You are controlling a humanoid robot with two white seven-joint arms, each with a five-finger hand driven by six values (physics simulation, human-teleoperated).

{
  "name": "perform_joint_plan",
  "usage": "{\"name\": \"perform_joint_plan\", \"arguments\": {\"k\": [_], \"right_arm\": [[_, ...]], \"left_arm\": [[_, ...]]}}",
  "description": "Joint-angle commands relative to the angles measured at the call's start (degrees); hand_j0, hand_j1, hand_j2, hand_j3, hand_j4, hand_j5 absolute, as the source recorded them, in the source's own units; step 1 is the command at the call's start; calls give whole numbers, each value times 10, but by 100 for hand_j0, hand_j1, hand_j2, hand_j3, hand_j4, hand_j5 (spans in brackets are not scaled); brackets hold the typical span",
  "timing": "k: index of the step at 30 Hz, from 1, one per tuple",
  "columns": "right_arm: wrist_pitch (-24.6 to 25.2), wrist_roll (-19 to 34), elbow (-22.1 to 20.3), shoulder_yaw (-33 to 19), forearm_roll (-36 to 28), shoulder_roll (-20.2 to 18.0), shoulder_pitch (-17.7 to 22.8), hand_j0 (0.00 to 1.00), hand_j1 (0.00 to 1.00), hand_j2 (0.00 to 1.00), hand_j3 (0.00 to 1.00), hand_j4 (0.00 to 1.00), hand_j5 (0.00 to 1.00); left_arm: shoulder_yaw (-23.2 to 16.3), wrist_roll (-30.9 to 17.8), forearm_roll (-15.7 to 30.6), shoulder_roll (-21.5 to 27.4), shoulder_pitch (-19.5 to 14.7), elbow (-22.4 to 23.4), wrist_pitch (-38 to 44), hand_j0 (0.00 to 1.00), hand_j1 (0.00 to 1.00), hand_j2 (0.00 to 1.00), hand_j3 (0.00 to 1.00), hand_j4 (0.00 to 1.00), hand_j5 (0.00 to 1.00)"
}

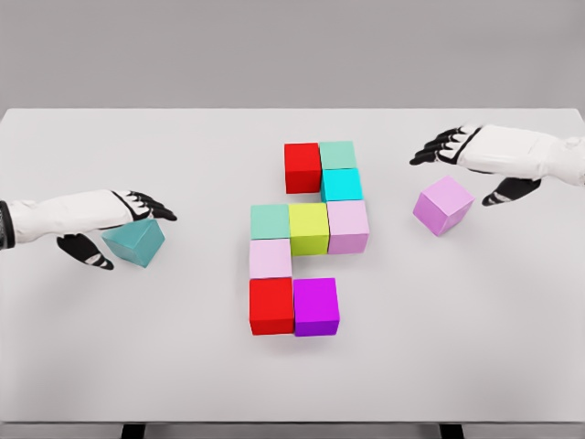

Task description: Assemble the squares on the desktop into the number 2

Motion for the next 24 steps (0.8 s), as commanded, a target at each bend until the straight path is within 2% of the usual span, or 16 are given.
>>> {"name": "perform_joint_plan", "arguments": {"k": [1, 5, 8, 12, 17, 20, 24], "right_arm": [[2, 0, 2, 13, -3, 6, 0, 100, 100, 100, 100, 100, 100], [2, 0, 11, 25, -1, 18, -7, 100, 100, 100, 100, 100, 100], [2, 0, 33, 33, 4, 25, -17, 100, 100, 100, 100, 100, 100], [2, 0, 64, 64, 5, 34, -34, 100, 100, 100, 100, 100, 100], [2, 0, 68, 73, 6, 34, -35, 100, 100, 100, 100, 100, 100], [2, 0, 90, 73, 9, 40, -38, 100, 100, 100, 100, 100, 100], [2, 0, 96, 87, 18, 46, -41, 100, 100, 100, 100, 100, 100]], "left_arm": [[-1, 0, -6, -7, 0, 1, 1, 100, 100, 100, 100, 100, 100], [0, 0, -7, -7, -3, 11, 1, 100, 100, 100, 100, 100, 100], [4, 0, -6, -7, -15, 49, 1, 100, 100, 100, 100, 100, 100], [4, 0, -7, -12, -16, 56, 1, 100, 100, 100, 100, 100, 100], [1, 0, -7, -18, -14, 53, 1, 100, 100, 100, 100, 100, 100], [0, 0, -8, -19, -16, 54, 1, 100, 100, 100, 100, 100, 100], [0, 0, -7, -19, -16, 53, 1, 100, 100, 100, 100, 100, 100]]}}
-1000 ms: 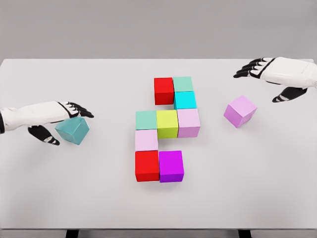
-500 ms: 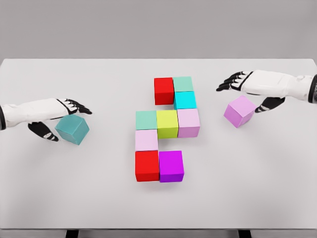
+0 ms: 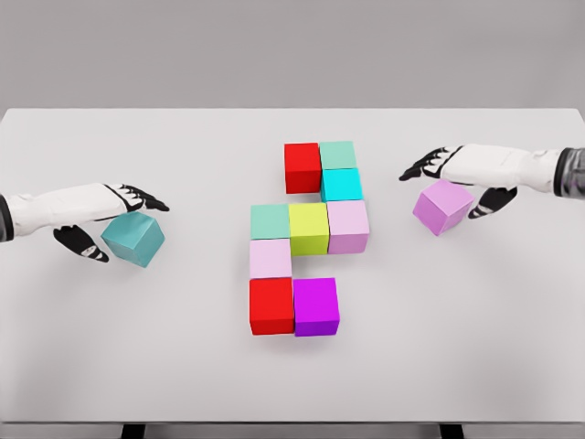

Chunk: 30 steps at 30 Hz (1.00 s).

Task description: Assemble the squares on the desktop into the number 2

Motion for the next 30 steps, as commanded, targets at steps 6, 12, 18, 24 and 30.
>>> {"name": "perform_joint_plan", "arguments": {"k": [6, 12, 18, 24, 30], "right_arm": [[1, 0, 37, 13, 11, 18, -9, 100, 100, 100, 100, 100, 100], [1, 0, 51, 19, 20, 23, -14, 100, 100, 100, 100, 100, 100], [1, 0, 70, 32, 29, 35, -24, 100, 100, 100, 100, 100, 100], [1, 0, 82, 39, 40, 41, -29, 100, 100, 100, 100, 100, 100], [1, 0, 107, 43, 52, 52, -37, 100, 100, 100, 100, 100, 100]], "left_arm": [[-2, 0, 2, -5, 1, 0, 1, 95, 95, 95, 95, 95, 95], [-11, 0, 2, -5, 1, 1, 1, 88, 88, 88, 88, 88, 88], [-15, 0, 2, -4, 2, -1, 1, 68, 68, 68, 68, 68, 68], [-15, -1, 3, -4, 2, 0, 1, 51, 51, 51, 51, 51, 51], [-15, -1, 4, -5, -3, 0, 1, 40, 40, 40, 40, 40, 40]]}}
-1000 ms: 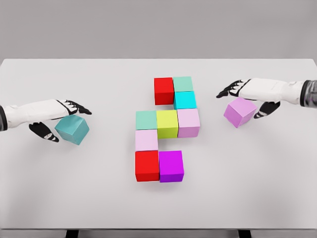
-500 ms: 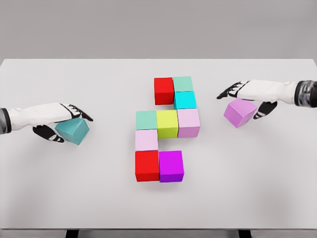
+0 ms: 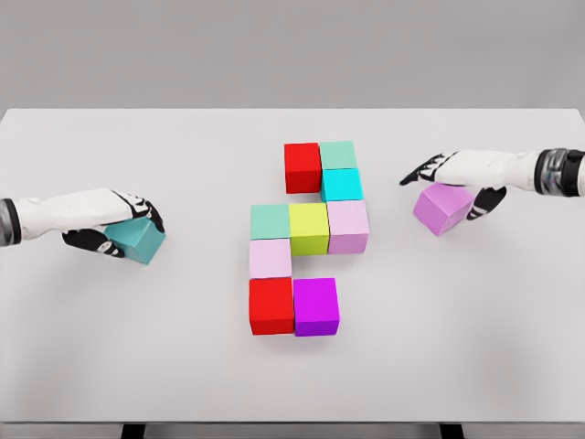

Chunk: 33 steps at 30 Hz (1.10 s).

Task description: Assemble the squares on the desktop into the number 2

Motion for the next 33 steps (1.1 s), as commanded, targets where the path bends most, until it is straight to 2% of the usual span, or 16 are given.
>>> {"name": "perform_joint_plan", "arguments": {"k": [1, 3, 6, 10, 17, 21, 23, 25, 28, 31, 33], "right_arm": [[1, 0, 10, 0, 3, 4, 0, 100, 100, 100, 100, 100, 100], [1, 0, 10, 0, 3, 4, -1, 100, 100, 100, 100, 100, 100], [1, 0, 12, 1, 3, 6, 0, 100, 100, 100, 100, 100, 100], [1, 0, 22, 0, 10, 14, -4, 100, 100, 100, 100, 100, 100], [1, 0, 29, 0, 21, 17, -5, 100, 100, 100, 100, 100, 100], [1, 0, 36, 0, 21, 17, -8, 100, 100, 100, 100, 100, 100], [1, 0, 36, 1, 21, 17, -8, 95, 95, 95, 95, 95, 95], [1, 0, 35, 1, 21, 17, -8, 95, 95, 95, 95, 95, 95], [1, 0, 33, 1, 21, 17, -8, 97, 97, 97, 97, 97, 97], [1, 0, 31, 1, 21, 16, -8, 100, 100, 100, 100, 100, 100], [1, 0, 29, 15, 21, 16, -9, 100, 100, 100, 100, 100, 100]], "left_arm": [[0, 1, 2, 0, 0, 0, 0, 37, 37, 37, 37, 37, 37], [-15, 1, 3, -6, -21, 0, 0, 35, 35, 35, 35, 35, 35], [-15, 1, 7, -14, -46, 0, 0, 35, 35, 35, 35, 35, 35], [-15, 2, 6, -35, -51, -1, 0, 35, 35, 35, 35, 35, 35], [-15, 4, 6, -102, -83, 3, 0, 36, 36, 36, 36, 36, 36], [-16, 9, 4, -136, -109, 13, 110, 36, 36, 36, 36, 36, 36], [-17, 9, 4, -149, -120, 32, 123, 36, 36, 36, 36, 36, 36], [-17, 8, 4, -158, -122, 34, 139, 37, 37, 37, 37, 37, 37], [-43, 4, 7, -180, -136, 33, 199, 38, 38, 38, 38, 38, 38], [-50, 4, 9, -214, -144, 30, 315, 38, 38, 38, 38, 38, 38], [-54, 4, 7, -217, -147, 27, 328, 38, 38, 38, 38, 38, 38]]}}
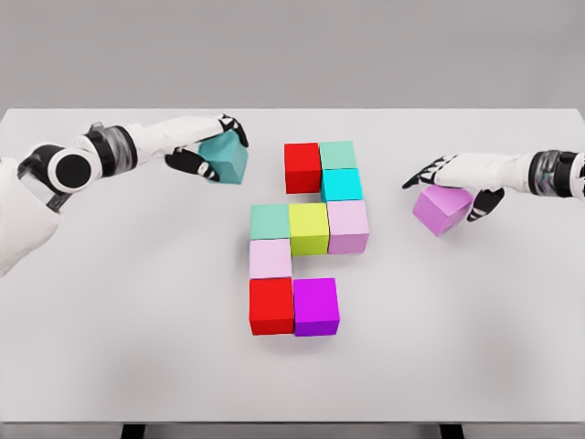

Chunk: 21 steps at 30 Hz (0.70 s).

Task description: Assemble the squares on the desktop into the number 2

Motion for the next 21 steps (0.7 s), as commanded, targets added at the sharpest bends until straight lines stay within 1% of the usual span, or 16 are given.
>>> {"name": "perform_joint_plan", "arguments": {"k": [1, 5, 7, 10, 13, 14, 15, 17, 21], "right_arm": [[1, 0, -3, 8, -3, -1, -1, 99, 99, 99, 99, 99, 99], [1, 0, -5, 8, -3, -1, -1, 92, 92, 92, 92, 92, 92], [1, 0, -6, 7, -4, -1, -1, 82, 82, 82, 82, 82, 82], [1, 0, -5, 7, -5, -1, -1, 73, 73, 73, 73, 73, 73], [1, 0, -5, 7, -5, -1, -1, 70, 70, 70, 70, 70, 70], [1, 0, -5, 7, -5, -1, -1, 70, 70, 70, 70, 70, 70], [1, 0, -5, 8, -5, -1, -1, 70, 70, 70, 70, 70, 70], [1, 0, -5, 8, -5, -1, -1, 69, 69, 69, 69, 69, 69], [1, 0, -6, 4, -8, -1, -1, 67, 67, 67, 67, 67, 67]], "left_arm": [[-8, 2, 0, -12, 0, 0, 45, 38, 38, 38, 38, 38, 38], [-17, -2, 1, -14, -6, -3, 54, 39, 39, 39, 39, 39, 39], [-22, -4, 0, -31, -13, -5, 79, 39, 39, 39, 39, 39, 39], [-28, -4, 0, -51, -17, -1, 103, 39, 39, 39, 39, 39, 39], [-28, -2, 0, -62, -18, 2, 123, 39, 39, 39, 39, 39, 39], [-28, -2, 0, -66, -18, 7, 123, 42, 42, 42, 42, 42, 42], [-28, -2, 0, -67, -18, 10, 123, 42, 42, 42, 42, 42, 42], [-28, -1, 1, -77, -21, 29, 123, 43, 43, 43, 43, 43, 43], [-28, 1, 1, -83, -22, 33, 123, 47, 47, 47, 47, 47, 47]]}}
